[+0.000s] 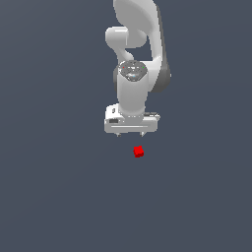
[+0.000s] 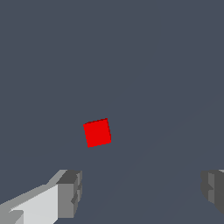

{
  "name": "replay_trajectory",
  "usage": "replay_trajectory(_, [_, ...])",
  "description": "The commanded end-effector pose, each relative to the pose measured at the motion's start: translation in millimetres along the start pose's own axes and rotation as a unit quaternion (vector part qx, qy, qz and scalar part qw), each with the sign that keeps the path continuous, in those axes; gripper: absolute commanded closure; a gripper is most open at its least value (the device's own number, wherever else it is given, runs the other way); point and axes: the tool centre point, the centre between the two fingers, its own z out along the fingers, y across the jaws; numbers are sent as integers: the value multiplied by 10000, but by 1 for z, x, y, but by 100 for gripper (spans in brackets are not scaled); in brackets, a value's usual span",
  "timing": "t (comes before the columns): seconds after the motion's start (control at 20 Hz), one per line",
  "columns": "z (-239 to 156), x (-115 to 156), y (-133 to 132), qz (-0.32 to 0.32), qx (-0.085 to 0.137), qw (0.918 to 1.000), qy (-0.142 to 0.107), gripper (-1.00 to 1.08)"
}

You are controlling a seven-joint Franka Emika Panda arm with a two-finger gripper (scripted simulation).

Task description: Pick up the red cube and move it to a goal position.

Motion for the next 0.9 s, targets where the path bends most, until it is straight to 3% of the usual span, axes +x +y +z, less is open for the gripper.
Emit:
replay_trajectory(0.0, [0, 0, 0, 0, 0, 10000, 0, -92])
replay_trajectory(0.4, [22, 1, -7, -161, 3, 9999, 7, -92])
replay_trajectory(0.85, [91, 6, -29, -674, 10, 9977, 30, -92])
